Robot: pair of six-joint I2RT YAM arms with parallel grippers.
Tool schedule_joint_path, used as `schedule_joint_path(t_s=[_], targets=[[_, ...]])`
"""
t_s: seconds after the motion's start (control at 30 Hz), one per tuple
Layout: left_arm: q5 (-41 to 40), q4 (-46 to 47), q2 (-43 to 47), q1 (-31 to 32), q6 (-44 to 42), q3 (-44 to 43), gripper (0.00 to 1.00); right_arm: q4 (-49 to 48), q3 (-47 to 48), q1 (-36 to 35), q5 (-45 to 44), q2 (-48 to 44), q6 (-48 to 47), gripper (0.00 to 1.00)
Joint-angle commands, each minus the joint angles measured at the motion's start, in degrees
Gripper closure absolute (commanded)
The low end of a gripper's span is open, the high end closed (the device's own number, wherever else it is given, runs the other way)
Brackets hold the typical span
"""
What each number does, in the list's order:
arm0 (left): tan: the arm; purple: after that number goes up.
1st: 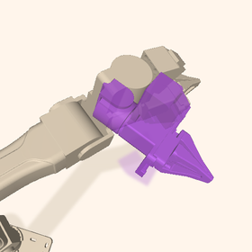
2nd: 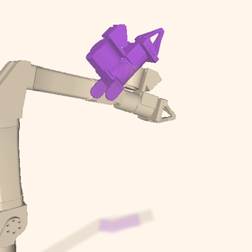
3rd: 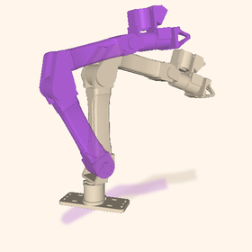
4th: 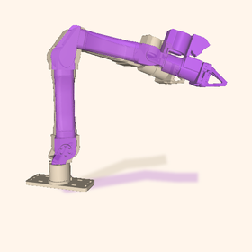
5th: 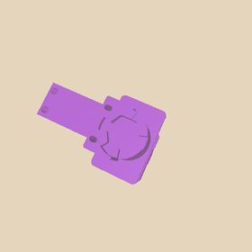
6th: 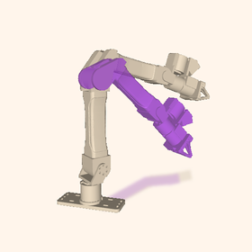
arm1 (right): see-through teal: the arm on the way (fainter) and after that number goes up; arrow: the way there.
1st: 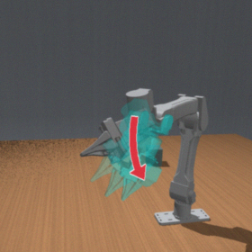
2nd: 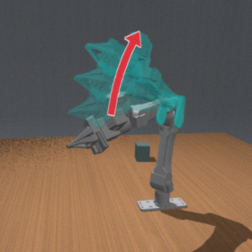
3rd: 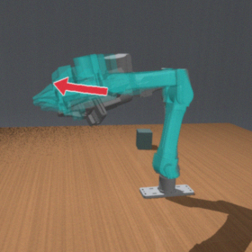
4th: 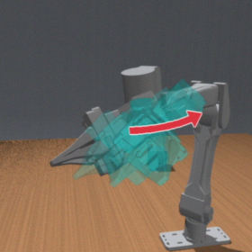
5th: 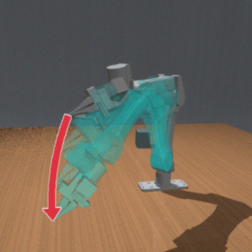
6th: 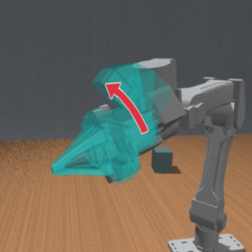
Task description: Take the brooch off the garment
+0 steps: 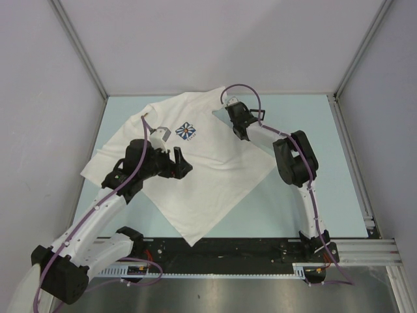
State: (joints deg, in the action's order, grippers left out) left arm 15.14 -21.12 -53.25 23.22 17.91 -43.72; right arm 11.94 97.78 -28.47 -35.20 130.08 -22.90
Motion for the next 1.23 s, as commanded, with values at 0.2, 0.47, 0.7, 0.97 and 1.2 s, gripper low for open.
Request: schedule_joint_path(t_s=[0.2, 0.47, 0.7, 0.97, 1.2], targets=[[1.8, 2.4, 0.1, -1.3, -0.7, -0.7, 0.13, 2.6, 2.4, -1.1, 1.4, -2.6, 1.4, 0.39], [1.9, 2.7, 0.1, -1.4, 0.2, 0.0, 0.13, 7.3, 0.9, -3.3, 2.5, -9.0, 6.7, 0.27], [3.9, 3.1, 2.4, -1.4, 5.7, 0.4, 0.12, 14.2, -7.8, -4.8, 4.9, -26.4, 20.6, 0.23], [7.8, 4.1, 10.3, -1.3, 15.7, 0.9, 0.07, 22.8, -19.8, -3.9, 16.6, -54.2, 33.3, 0.22], [6.7, -1.4, 9.8, -1.3, 17.8, -16.0, 0.01, 27.7, -18.7, -5.2, 18.3, -72.9, 33.7, 0.20]])
